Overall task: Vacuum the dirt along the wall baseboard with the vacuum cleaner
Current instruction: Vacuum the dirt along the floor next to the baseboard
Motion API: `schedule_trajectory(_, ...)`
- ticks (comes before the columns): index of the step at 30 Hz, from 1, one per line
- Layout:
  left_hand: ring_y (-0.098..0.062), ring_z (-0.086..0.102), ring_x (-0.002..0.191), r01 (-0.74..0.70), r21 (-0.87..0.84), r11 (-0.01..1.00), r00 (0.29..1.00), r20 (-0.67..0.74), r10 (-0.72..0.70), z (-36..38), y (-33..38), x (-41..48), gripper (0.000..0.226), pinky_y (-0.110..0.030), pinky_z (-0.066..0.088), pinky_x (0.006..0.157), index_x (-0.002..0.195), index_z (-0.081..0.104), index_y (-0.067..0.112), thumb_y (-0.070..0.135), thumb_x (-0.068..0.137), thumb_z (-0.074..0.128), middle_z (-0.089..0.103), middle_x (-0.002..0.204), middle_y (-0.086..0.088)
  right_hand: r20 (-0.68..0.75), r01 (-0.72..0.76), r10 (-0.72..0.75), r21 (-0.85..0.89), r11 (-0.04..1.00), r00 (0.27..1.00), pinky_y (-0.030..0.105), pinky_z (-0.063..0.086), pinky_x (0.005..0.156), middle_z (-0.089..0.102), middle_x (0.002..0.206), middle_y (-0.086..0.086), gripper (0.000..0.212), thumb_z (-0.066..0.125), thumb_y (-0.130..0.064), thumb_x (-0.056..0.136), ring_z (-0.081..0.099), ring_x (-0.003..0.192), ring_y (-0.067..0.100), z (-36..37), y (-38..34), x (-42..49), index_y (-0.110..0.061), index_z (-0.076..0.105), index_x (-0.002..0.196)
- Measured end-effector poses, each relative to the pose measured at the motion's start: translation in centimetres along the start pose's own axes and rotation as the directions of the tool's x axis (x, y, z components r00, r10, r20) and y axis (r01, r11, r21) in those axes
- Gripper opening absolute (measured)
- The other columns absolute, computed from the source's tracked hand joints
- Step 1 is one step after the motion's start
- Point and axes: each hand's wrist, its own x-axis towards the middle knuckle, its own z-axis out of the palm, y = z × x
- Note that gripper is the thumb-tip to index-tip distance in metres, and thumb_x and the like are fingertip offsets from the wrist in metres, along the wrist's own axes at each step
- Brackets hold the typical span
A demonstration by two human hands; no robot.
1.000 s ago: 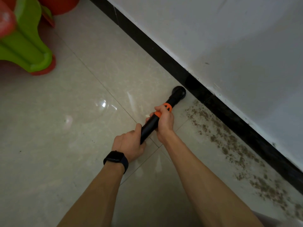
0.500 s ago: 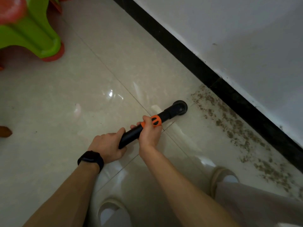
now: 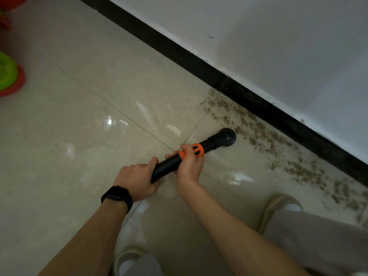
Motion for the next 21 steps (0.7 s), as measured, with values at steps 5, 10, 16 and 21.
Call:
schedule_trajectory(5, -0.021, 0.048, 0.053, 0.155, 0.008, 0.988, 0.985, -0.075, -0.154, -1.4, -1.9, -1.0, 0.037, -0.027, 0.030, 0.049, 0.098, 0.031, 0.029, 0.043, 0.082, 0.060, 0.047, 0.063, 0.009, 0.133, -0.035, 0.040, -0.040, 0.999, 0.990, 0.038, 0.059, 0.058, 0.060, 0.065, 0.012, 0.028, 0.064, -0.007, 0.090, 0.064, 0.051, 0.028, 4.1, -0.1, -0.2, -0.003, 0.053, 0.115)
schedule_trajectory(10, -0.022, 0.051, 0.054, 0.312, -0.037, 0.949, 0.944, -0.103, -0.314, -1.9, -3.0, -2.7, 0.038, -0.028, 0.039, 0.051, 0.097, 0.026, 0.028, 0.042, 0.083, 0.059, 0.049, 0.065, 0.009, 0.262, -0.053, 0.091, -0.147, 0.988, 0.961, 0.036, 0.059, 0.056, 0.060, 0.061, 0.008, 0.024, 0.066, -0.010, 0.089, 0.063, 0.053, 0.027, 7.3, 0.8, -0.9, -0.006, 0.053, 0.108)
schedule_trajectory(16, -0.019, 0.048, 0.053, 0.276, -0.012, 0.961, 0.959, -0.065, -0.276, -1.2, -3.7, -2.8, 0.037, -0.027, 0.032, 0.049, 0.102, 0.032, 0.028, 0.045, 0.082, 0.059, 0.047, 0.066, 0.010, 0.237, -0.053, 0.090, -0.161, 0.986, 0.967, 0.036, 0.060, 0.059, 0.063, 0.063, 0.007, 0.031, 0.067, -0.012, 0.089, 0.068, 0.055, 0.027, 6.3, 1.8, -0.6, -0.004, 0.054, 0.117)
schedule_trajectory(21, -0.016, 0.044, 0.051, 0.203, 0.016, 0.979, 0.979, -0.031, -0.203, -0.4, -1.7, -2.3, 0.037, -0.026, 0.029, 0.046, 0.105, 0.034, 0.029, 0.046, 0.083, 0.058, 0.043, 0.064, 0.011, 0.232, -0.046, 0.073, -0.118, 0.992, 0.970, 0.036, 0.060, 0.060, 0.065, 0.063, 0.008, 0.022, 0.066, -0.010, 0.088, 0.069, 0.057, 0.028, 3.3, 1.0, 0.2, -0.009, 0.053, 0.105)
